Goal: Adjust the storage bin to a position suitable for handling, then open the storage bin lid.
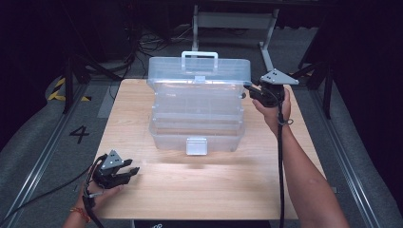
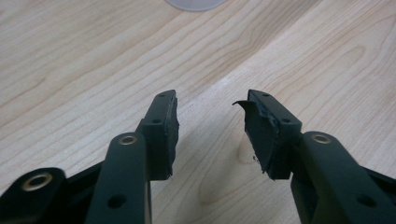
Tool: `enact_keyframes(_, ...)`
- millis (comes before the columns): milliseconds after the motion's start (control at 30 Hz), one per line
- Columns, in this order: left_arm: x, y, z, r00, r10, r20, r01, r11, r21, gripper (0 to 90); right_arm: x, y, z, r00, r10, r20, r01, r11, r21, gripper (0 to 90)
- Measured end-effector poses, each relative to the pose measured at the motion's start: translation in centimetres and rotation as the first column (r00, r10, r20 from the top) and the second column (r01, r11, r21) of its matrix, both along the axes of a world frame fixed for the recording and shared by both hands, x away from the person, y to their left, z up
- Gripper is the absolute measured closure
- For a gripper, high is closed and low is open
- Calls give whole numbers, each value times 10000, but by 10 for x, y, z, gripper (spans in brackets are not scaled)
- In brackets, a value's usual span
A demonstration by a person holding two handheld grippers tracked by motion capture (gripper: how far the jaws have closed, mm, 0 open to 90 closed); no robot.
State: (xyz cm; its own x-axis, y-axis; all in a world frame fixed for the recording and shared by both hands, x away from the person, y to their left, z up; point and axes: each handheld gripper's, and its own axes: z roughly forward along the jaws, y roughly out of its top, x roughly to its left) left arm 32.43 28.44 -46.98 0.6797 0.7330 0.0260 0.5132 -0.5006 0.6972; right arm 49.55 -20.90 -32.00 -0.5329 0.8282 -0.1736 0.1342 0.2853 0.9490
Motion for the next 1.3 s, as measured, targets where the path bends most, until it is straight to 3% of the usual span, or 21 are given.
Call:
enact_keyframes(133, 3, -2, -6, 9996, 151, -219, -152, 9999, -14, 480, 4, 0, 2, 10000, -40, 36, 40, 10000, 10, 701)
enact_keyframes(233, 5, 1, -7, 9999, 108, -127, -108, 9999, 1, 450, 7, 0, 2, 10000, -55, 40, 54, 10000, 78, 701)
enact_keyframes(333, 6, 4, -11, 9991, 362, -234, -371, 9985, -395, 359, 10, 0, 4, 10000, -37, -33, 38, 9998, 192, 703)
enact_keyframes(467, 8, 4, -10, 9979, 633, -157, -636, 9978, -162, 275, 14, 0, 5, 9999, -78, -79, 81, 9994, 332, 706)
enact_keyframes(1300, 10, 2, -11, 9982, 551, -221, -555, 9983, -200, 240, 34, 4, 13, 9985, -500, -216, 516, 9955, 796, 737)
